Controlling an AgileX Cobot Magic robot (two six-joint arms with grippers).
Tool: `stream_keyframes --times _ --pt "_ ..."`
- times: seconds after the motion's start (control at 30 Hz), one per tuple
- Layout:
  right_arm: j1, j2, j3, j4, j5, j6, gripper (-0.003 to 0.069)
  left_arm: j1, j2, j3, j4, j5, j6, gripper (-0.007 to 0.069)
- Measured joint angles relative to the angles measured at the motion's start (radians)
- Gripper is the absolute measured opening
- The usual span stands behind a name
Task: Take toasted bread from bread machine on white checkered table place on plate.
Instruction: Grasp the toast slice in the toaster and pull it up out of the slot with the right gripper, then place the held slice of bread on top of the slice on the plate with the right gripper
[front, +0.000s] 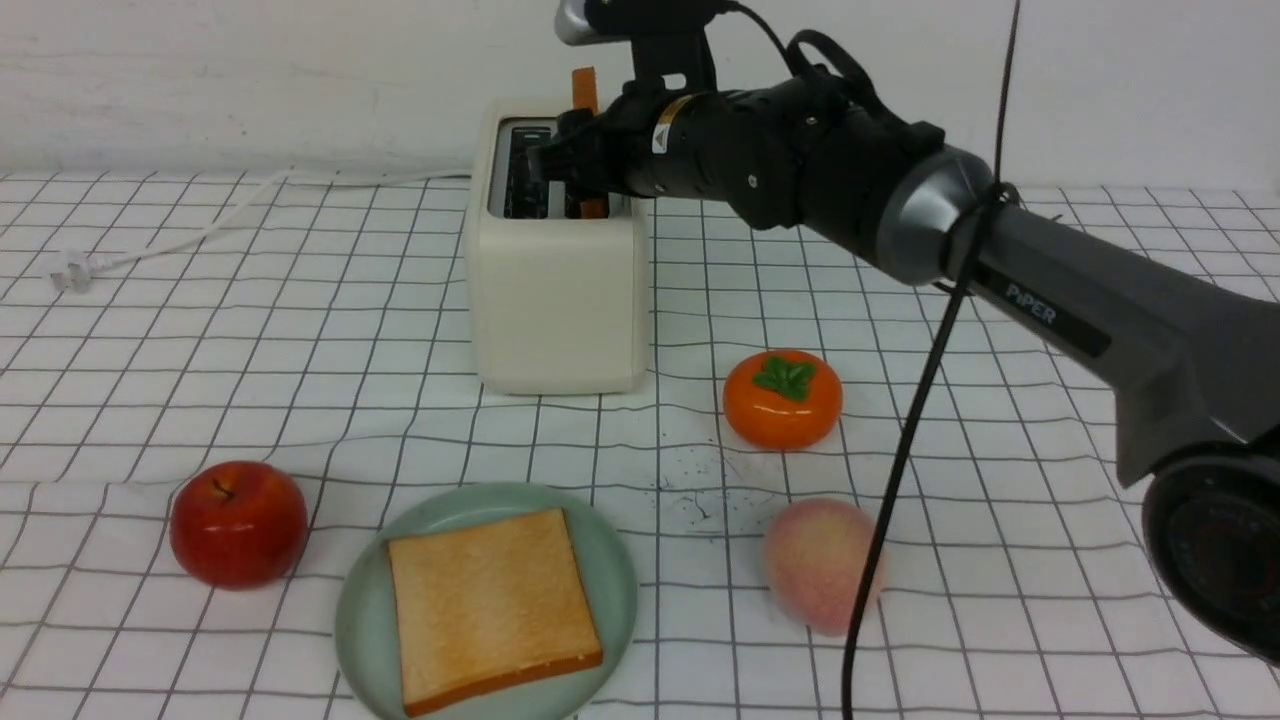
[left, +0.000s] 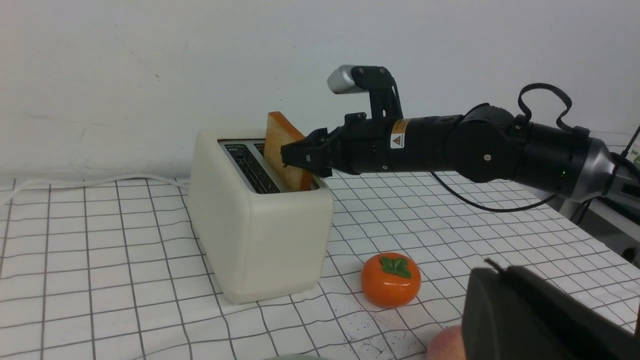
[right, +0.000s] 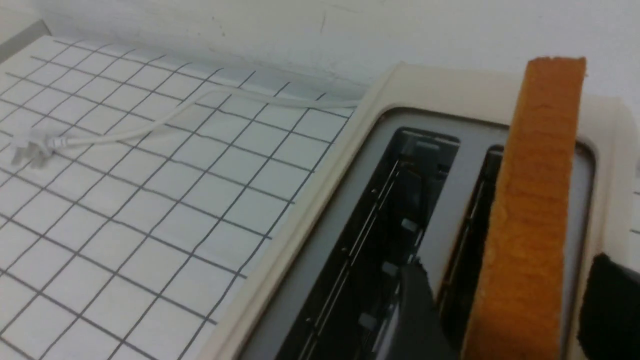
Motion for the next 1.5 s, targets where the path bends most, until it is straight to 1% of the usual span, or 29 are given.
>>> stream_keyframes --times 0.23,0.3,0.4,0.87,1.03,1.23,1.37,1.5 --pt "-0.007 0.0 -0.005 -0.003 0.0 0.011 0.0178 0.0 0.0 0.0 -0.001 -0.007 0.0 -0.0013" --pt "-0.006 0.0 -0.006 -0.003 0.0 0.011 0.0139 0.0 0.0 0.0 -0.001 -0.008 0.0 -0.0013" --pt "-0.006 0.0 -0.006 -0.002 0.0 0.012 0.0115 0.0 0.0 0.0 -0.001 -0.009 0.0 -0.0013" --pt "-0.006 -0.001 -0.006 -0.002 0.002 0.013 0.0108 0.0 0.0 0.0 -0.001 -0.01 0.0 -0.0013" --pt "-0.006 -0.031 -0.006 -0.002 0.032 0.013 0.0108 0.0 0.0 0.0 -0.001 -0.01 0.0 -0.0013" --pt "-0.006 -0.113 -0.006 -0.003 0.113 0.013 0.0106 0.0 0.0 0.0 -0.001 -0.01 0.0 -0.0013" --pt "0.007 -0.188 -0.006 0.001 0.186 -0.036 0.0106 0.0 0.0 0.0 -0.001 -0.009 0.0 -0.0013" --pt "0.046 -0.264 -0.006 0.043 0.233 -0.142 0.0106 0.0 0.0 0.0 0.004 -0.009 0.0 -0.0013"
